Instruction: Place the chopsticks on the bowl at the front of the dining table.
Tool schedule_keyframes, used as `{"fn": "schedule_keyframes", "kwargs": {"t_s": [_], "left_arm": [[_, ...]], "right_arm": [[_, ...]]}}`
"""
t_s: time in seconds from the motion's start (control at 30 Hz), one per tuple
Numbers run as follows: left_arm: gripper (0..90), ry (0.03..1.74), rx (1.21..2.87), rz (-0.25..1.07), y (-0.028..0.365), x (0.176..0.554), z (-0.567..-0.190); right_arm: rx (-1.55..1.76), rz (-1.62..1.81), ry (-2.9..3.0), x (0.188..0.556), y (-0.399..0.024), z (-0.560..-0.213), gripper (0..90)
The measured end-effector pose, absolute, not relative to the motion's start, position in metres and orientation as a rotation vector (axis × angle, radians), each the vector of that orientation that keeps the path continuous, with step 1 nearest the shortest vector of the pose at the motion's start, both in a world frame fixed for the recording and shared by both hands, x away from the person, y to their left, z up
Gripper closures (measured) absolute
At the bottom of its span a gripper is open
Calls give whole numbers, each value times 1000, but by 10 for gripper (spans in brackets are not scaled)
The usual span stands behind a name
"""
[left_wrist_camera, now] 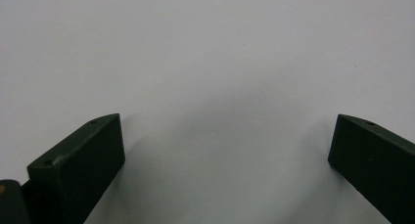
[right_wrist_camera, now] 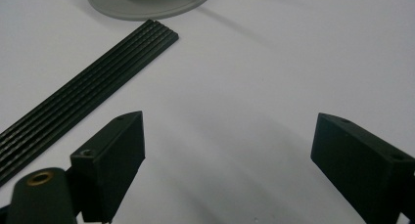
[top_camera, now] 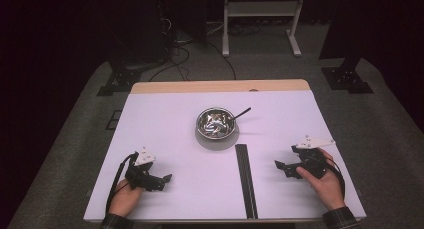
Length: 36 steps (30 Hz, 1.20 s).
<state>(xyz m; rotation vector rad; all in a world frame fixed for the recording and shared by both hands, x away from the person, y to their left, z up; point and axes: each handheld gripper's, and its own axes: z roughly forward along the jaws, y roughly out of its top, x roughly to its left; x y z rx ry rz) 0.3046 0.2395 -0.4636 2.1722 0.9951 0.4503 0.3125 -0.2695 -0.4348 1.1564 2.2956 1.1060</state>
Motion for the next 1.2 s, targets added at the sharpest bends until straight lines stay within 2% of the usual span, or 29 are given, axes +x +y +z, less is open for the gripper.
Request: {"fn": "schedule_keyframes", "kwargs": {"t_s": [1.2], "left_arm": [[0, 995, 2173, 450, 240, 305, -464]], "right_arm": [[1103, 1117, 2313, 338, -238, -421, 115]]}}
